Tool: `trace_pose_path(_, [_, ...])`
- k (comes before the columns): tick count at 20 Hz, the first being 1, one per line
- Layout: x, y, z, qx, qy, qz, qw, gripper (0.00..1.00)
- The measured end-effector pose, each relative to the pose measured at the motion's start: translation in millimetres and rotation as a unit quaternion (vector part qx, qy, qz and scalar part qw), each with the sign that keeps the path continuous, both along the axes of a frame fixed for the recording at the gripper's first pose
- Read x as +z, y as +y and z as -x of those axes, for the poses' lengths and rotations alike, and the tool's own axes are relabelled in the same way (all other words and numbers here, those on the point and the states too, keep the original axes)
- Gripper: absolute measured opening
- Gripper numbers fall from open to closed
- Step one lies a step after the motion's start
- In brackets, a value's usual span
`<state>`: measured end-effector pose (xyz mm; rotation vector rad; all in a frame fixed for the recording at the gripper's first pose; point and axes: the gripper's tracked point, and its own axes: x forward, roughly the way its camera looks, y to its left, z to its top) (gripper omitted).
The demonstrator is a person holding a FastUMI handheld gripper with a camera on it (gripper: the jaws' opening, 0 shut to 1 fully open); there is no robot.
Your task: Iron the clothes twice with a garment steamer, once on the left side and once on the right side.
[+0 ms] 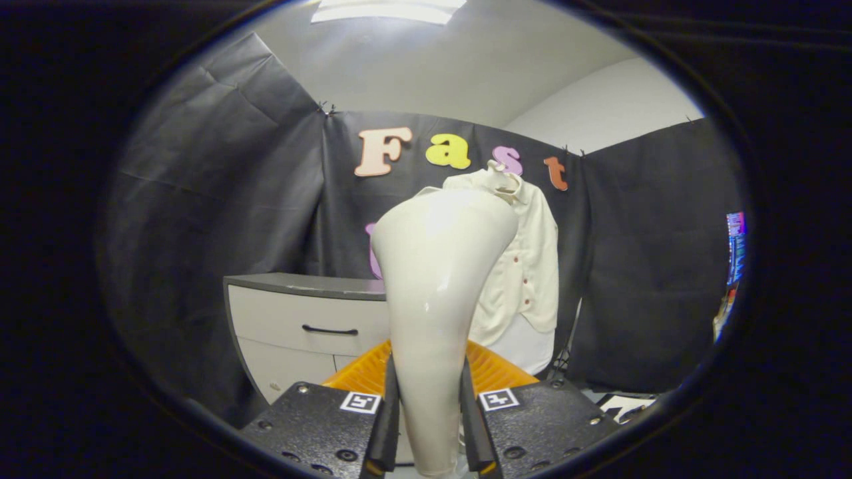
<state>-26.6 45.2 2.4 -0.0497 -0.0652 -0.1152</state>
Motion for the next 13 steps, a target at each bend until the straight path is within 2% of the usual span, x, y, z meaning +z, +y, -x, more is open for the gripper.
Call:
trace_pose_path(7, [-5.2, -12.3, -16.8, -0.028, 0.001, -0.011, 1.000, 0.40])
trace_pose_path(13, [0.9, 13.5, -49.0, -0.003, -0.003, -0.003, 1.000, 0.40])
